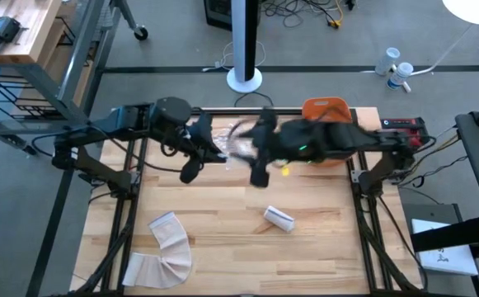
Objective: Roll bandage
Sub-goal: Open the transparent zip bag
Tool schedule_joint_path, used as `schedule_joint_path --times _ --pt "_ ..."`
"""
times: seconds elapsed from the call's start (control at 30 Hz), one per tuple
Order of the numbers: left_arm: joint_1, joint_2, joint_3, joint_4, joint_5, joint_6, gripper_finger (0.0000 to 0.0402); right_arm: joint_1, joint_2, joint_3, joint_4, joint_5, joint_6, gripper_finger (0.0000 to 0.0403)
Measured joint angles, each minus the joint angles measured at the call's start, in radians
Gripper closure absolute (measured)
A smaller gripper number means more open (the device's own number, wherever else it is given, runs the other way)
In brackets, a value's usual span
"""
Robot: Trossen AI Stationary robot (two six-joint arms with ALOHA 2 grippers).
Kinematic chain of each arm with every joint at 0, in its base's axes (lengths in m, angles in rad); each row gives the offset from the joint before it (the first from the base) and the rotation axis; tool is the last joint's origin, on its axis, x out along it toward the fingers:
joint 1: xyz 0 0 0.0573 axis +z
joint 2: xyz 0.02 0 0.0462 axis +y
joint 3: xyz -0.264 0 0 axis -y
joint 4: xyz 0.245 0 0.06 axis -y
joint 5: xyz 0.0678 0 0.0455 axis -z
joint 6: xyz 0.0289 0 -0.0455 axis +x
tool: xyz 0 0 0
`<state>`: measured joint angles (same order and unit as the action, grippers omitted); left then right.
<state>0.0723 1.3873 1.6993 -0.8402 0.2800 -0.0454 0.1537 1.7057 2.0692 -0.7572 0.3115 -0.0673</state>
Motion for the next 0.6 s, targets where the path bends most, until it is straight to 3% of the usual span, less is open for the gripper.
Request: schedule_joint_path --times 0.27,0.53,0.6 --pt "-0.001 -0.003 0.000 0.001 0.078 -0.025 0.0380 -0.002 0.092 0.060 -0.150 0.038 0.075 0.0244" --pt "-0.002 -0.021 0.000 -0.001 0.071 0.039 0.0310 -0.002 0.103 0.104 -0.163 0.011 0.103 0.0385" --pt "-0.002 -0.032 0.002 -0.007 0.035 0.066 0.0293 -0.002 0.102 0.125 -0.169 -0.024 0.125 0.0394"
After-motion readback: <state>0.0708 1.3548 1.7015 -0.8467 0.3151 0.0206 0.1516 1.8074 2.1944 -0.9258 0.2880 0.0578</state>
